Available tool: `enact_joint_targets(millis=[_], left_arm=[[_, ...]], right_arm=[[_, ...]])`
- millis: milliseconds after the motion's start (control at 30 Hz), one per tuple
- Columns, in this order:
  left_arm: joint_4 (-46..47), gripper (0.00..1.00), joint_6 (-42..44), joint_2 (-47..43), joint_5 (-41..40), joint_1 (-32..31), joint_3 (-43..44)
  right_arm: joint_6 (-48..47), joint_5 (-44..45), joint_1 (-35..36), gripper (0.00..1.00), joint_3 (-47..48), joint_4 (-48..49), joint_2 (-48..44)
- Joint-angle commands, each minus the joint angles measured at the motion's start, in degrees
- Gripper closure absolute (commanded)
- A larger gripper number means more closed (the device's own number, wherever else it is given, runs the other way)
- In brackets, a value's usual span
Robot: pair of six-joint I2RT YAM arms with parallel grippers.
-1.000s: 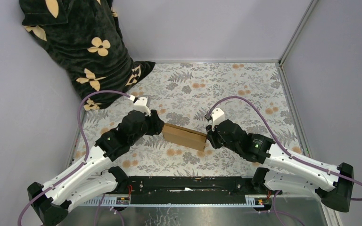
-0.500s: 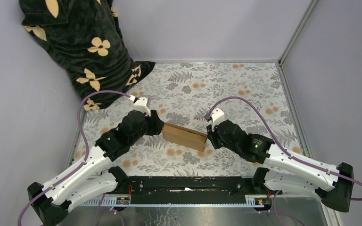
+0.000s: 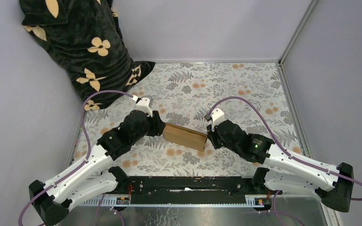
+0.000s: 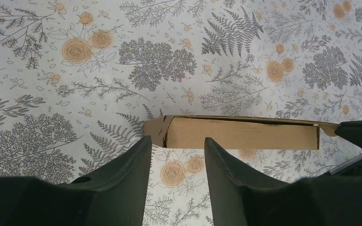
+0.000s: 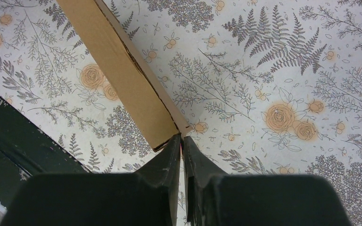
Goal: Fold the paper box
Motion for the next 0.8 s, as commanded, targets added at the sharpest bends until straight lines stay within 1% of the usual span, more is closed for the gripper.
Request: enact_joint_targets(millis=[0, 67, 167, 200, 233, 567, 767], left_arm=[[0.77, 0.48, 0.56, 0.36, 1.04, 0.05, 0.69], [0.28, 0.50, 0.32, 1.20, -0.44, 0.08, 0.59], [0.92, 0.65, 0.31, 2.26, -1.53, 0.05, 0.33], [1.30, 0.68, 0.32, 2.44, -1.52, 0.08, 0.18], [1.73, 0.69, 0.24, 2.46, -1.61, 0.09, 0.09], [3.35, 0.70, 0.65, 2.94, -1.92, 0.06, -0.12], [4.49, 0.69, 1.19, 4.75, -3.41, -0.70, -0.19]], right_arm=[[-0.72, 1.78, 0.49, 0.88, 0.22, 2.48, 0.25], [-0.78, 1.66, 0.54, 0.88, 0.30, 2.47, 0.25], [-0.77, 1.70, 0.50, 0.88, 0.31, 2.48, 0.11], [-0.80, 1.57, 0.47, 0.88, 0.31, 2.50, 0.08], [-0.70, 1.66, 0.48, 0.88, 0.18, 2.55, 0.07], [-0.85, 1.16, 0.52, 0.89, 0.22, 2.64, 0.07], [-0.85, 1.02, 0.52, 0.89, 0.30, 2.66, 0.16]])
